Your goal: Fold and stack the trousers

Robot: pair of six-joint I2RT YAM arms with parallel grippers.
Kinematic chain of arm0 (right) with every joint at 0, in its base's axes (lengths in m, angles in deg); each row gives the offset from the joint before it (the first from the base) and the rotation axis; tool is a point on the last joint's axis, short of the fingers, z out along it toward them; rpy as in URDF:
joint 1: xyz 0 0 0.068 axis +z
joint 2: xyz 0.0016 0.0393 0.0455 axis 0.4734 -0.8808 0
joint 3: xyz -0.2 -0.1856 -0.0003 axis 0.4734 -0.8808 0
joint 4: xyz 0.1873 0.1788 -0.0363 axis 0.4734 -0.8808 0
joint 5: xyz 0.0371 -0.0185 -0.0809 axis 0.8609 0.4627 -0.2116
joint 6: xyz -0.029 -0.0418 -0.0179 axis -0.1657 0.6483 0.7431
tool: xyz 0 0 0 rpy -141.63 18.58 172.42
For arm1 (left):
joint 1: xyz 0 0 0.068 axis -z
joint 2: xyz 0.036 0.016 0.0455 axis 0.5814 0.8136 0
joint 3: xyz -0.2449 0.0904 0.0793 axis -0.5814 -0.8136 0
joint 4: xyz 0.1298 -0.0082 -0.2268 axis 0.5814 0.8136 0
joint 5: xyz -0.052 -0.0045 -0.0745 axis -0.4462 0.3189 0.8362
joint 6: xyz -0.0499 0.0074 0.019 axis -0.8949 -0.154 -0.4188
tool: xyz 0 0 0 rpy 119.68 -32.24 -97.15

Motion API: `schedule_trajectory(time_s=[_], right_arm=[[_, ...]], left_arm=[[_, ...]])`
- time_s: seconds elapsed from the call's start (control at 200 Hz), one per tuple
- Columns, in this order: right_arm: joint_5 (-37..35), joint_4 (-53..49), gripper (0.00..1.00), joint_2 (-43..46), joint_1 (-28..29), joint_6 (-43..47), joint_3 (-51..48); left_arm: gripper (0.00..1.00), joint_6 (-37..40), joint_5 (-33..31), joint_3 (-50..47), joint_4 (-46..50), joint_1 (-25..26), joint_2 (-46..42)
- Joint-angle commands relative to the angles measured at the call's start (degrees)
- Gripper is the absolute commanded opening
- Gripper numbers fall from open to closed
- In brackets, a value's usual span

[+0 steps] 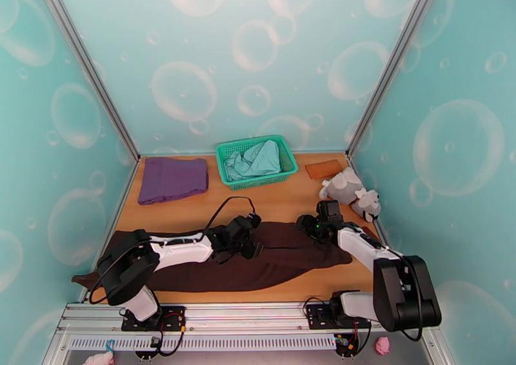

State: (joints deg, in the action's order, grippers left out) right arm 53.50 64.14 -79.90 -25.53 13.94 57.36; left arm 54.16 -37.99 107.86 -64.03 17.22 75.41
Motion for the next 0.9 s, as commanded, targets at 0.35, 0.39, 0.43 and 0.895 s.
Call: schedule_trajectory(time_s=[0.35, 0.39, 0.43, 0.895], right_arm=[[-1.63, 6.4, 0.68, -12.53, 6.21, 1.33, 8.55], [-1.44, 6.79, 0.68, -13.88, 7.65, 1.07, 10.0], [-1.28, 7.09, 0.68, -15.67, 8.84, 0.89, 11.5], [0.59, 13.17, 0.67, -23.18, -1.75, 0.29, 16.95]], left_arm=[[0.47, -10.99, -5.89, 2.8, 10.77, -13.97, 5.49], [0.47, -11.58, -6.73, 2.28, 11.36, -14.51, 6.43], [0.47, -12.18, -7.89, 2.11, 11.85, -15.21, 6.62], [0.48, -10.31, -16.44, -0.67, 6.62, -30.54, 7.06]])
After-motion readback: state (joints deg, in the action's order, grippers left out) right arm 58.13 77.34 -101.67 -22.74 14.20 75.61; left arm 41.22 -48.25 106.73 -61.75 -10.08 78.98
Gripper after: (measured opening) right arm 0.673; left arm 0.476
